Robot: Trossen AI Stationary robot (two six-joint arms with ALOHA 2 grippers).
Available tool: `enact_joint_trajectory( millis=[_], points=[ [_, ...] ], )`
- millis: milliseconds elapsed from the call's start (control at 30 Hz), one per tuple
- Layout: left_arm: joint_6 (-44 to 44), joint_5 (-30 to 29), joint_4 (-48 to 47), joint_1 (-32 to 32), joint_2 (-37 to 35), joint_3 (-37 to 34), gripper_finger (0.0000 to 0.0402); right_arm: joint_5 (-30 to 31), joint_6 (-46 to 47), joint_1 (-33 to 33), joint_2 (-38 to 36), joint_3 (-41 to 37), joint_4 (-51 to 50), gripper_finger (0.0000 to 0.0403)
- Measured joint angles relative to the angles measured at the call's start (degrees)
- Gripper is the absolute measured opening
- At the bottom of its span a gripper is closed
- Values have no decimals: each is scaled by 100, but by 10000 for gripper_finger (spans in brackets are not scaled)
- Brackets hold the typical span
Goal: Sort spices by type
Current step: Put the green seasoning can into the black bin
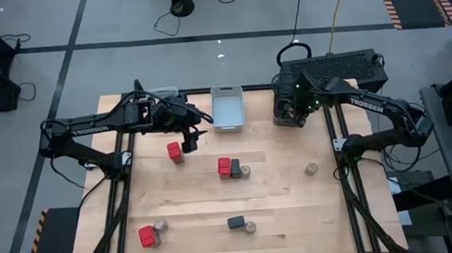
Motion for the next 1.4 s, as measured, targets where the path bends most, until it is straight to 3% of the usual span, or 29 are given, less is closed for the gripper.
enact_joint_trajectory(
  millis=[267,800,1400],
  points=[
    [-13,0,-123,-2,0,0,268,164,-92,0,387,6,105,0],
    [-11,0,-112,-2,-1,0,268,315,-681,0,445,0,1001,0],
    [124,0,-85,-1,-2,0,268,675,-429,0,516,-2,628,0]
  ],
)
